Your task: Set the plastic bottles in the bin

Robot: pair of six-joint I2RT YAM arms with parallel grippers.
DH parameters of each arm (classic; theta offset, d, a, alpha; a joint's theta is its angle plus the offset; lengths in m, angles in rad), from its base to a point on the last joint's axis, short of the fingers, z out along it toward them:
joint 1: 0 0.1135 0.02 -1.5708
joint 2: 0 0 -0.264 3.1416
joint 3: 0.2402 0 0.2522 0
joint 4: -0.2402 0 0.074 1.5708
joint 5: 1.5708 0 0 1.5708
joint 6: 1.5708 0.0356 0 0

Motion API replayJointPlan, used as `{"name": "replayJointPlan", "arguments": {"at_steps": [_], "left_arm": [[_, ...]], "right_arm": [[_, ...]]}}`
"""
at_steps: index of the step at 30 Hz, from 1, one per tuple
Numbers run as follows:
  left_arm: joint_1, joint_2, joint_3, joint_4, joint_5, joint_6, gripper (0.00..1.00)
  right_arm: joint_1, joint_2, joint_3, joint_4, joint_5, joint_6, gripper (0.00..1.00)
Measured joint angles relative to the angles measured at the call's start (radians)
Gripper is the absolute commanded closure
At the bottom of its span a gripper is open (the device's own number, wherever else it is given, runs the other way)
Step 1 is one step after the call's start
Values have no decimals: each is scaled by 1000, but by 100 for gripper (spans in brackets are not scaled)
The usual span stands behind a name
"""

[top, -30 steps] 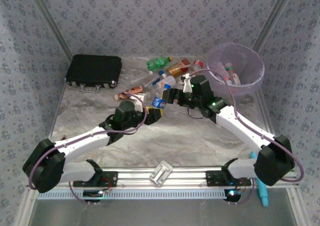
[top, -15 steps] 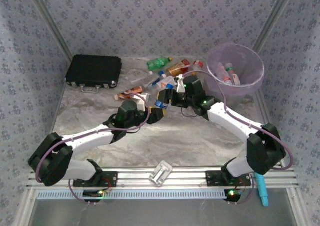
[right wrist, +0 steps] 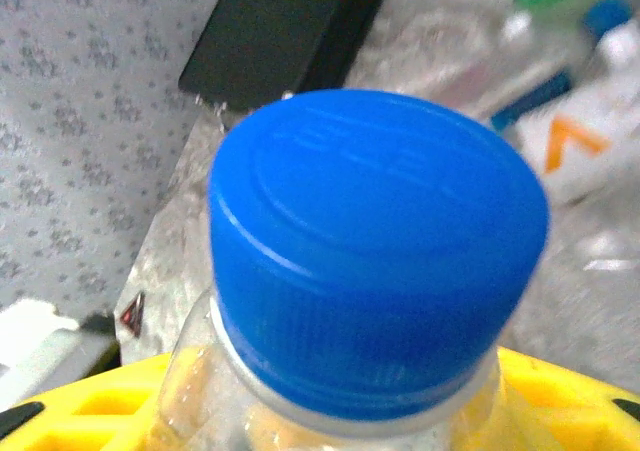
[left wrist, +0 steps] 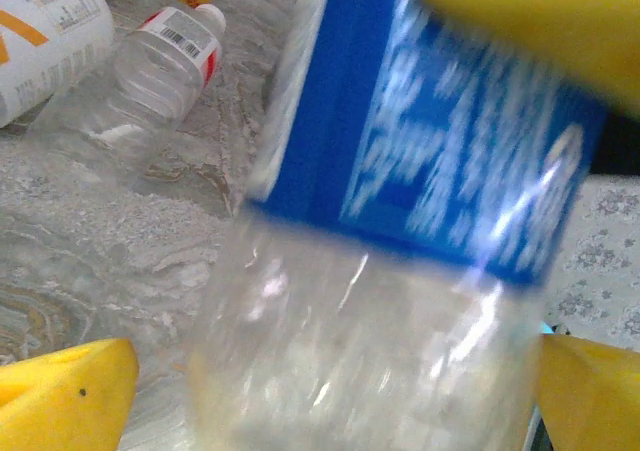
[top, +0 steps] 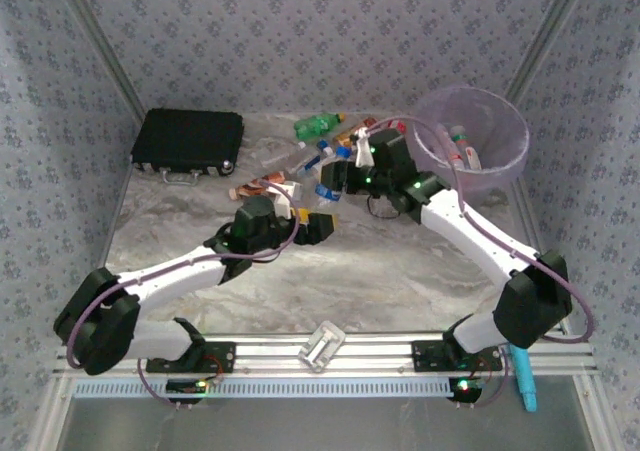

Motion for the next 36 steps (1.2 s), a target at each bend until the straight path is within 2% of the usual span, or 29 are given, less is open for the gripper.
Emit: {"name": "replayJointPlan", "arguments": {"at_steps": [6,15,21,26,29,36], "left_arm": [[18,-89,0,-92,-40,11,0],[78,-127,-3,-235,-118,-29,3],[106,-131,-10,-309,-146,-73,5],[108,-168,-30,-335,-154,-91,5],[114,-187,-37,-346,-161,-99,5],[125,-209,-42,-372,-172,-108,5]], "right_arm": [[-98,-39,220,-193,105,-169,50],[-365,-61,484,-412,230,-308,55],[-484,20,625,-500,416,-406,58],[-538,124,652,-539,569,-492,63],[-558,170,636,-545,623,-534,78],[-584,253,607,-557,680,-595,78]]}}
